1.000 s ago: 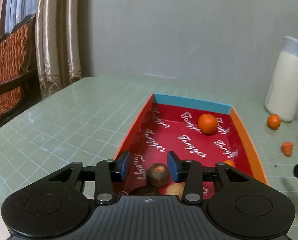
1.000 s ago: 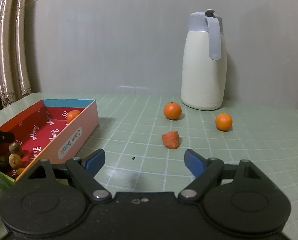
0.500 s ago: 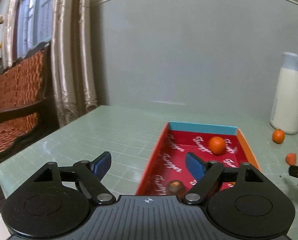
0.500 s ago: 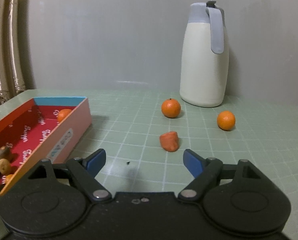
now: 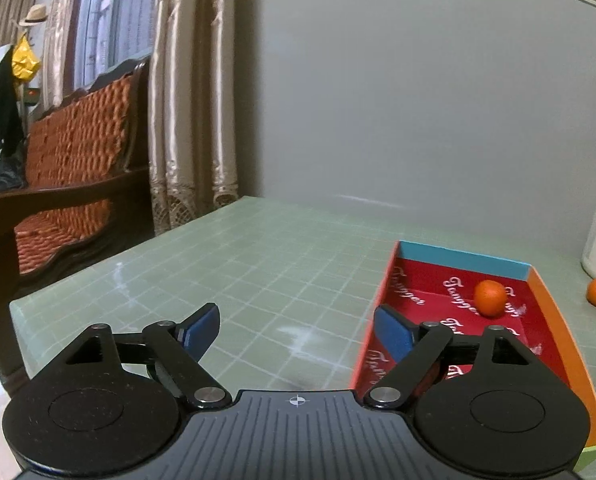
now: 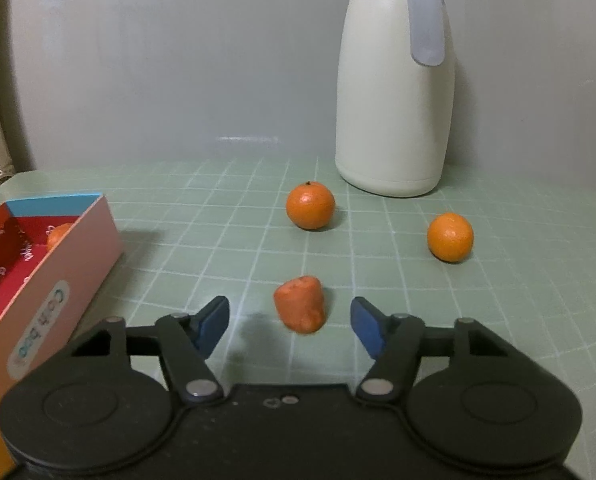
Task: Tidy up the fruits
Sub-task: 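Lower the right tool onto the orange-red fruit piece and close the right gripper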
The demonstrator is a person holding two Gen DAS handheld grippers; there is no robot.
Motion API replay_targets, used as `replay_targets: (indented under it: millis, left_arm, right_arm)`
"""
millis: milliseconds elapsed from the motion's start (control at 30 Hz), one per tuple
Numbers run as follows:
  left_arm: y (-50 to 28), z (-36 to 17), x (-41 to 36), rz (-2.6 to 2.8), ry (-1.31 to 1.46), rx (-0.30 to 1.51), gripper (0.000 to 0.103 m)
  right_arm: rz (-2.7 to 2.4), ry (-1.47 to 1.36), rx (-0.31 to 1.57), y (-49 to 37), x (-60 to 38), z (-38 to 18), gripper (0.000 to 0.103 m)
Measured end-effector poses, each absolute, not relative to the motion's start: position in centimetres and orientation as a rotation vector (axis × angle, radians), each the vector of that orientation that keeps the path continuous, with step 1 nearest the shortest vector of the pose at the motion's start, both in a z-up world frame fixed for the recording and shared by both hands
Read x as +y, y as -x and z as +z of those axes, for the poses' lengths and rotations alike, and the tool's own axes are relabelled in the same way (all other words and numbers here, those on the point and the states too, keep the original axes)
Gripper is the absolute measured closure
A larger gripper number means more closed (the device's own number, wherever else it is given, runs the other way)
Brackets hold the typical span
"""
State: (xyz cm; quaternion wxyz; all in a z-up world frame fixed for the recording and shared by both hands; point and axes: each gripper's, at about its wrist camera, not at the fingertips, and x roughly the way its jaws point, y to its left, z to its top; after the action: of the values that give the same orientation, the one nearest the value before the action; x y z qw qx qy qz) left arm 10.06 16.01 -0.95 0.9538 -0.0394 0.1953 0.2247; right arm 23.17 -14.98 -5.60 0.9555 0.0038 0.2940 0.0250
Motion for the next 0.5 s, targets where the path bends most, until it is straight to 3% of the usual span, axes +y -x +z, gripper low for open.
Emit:
replay_targets:
  millis: [133,300,367,500]
  left_arm:
    - [-9.9,-1.1,16.5,0.468,0.082,0.398,0.018]
    - [-9.8,-1.2,17.1,0.480,0.084,0.401,0.016]
    - [-9.8,-1.2,17.2,0.479,0.090,0.403,0.015]
    - [-9.7,-1.3,17.1,0.477,0.086,0.404,0.015]
  right_arm:
    - [0.040,-0.012,0.618,-24.2,-15.1,-6.0,0.052]
    - [0.037,-0.003,0.633,-24.7,-14.9,-6.4,0.053]
    - [0.041,0.002,0.627,-24.7,-14.8,-6.4,0.067]
    - [0.048,0.014,0.620,-24.6,-14.7,-6.4,0.073]
